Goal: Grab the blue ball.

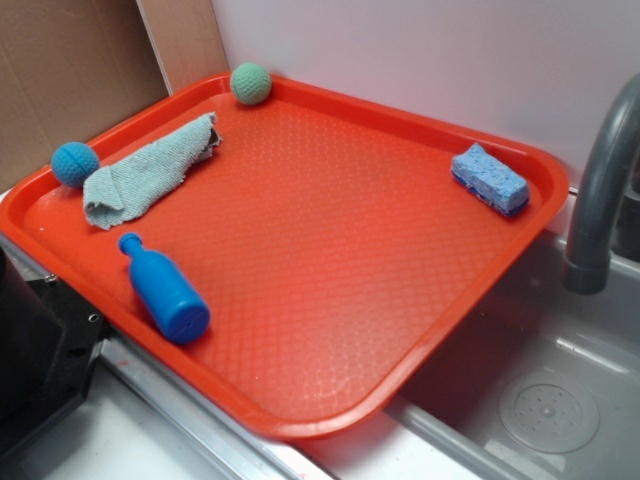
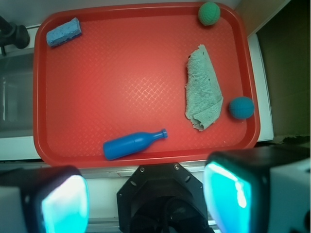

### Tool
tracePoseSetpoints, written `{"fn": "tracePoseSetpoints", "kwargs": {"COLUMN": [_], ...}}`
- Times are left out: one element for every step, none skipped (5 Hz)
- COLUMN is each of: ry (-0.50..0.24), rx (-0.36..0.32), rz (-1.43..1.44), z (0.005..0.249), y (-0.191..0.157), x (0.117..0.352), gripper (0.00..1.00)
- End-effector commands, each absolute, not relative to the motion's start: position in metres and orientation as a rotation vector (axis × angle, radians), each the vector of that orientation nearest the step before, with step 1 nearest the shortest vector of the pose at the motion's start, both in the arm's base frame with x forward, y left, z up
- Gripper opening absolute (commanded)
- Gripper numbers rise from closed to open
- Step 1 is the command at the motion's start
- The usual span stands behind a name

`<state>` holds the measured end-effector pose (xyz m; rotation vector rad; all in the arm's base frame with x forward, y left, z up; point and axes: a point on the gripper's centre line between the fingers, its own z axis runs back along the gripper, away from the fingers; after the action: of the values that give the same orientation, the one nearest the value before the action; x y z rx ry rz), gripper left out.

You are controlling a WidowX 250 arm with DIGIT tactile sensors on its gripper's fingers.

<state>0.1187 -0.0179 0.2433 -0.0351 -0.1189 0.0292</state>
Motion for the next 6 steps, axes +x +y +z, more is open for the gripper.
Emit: {"fn": "tracePoseSetpoints", "kwargs": {"ry": [-0.119, -0.121, -0.184, -0.248, -0.248, -0.248], "rx": [-0.035, 0.015, 0.033, 0.037, 0.037, 0.037], "rz": [0.029, 0.277, 0.527, 0.777, 0.777, 0.777], "z": [0.243, 0.193, 0.155, 0.13, 0.13, 0.13], "y": [-0.018, 0.025, 0.056, 0.079, 0.079, 0.079], "x": [0.119, 0.145, 0.166, 0.178, 0.178, 0.178], "gripper": [1.0, 1.0, 1.0, 1.0, 1.0, 1.0]}}
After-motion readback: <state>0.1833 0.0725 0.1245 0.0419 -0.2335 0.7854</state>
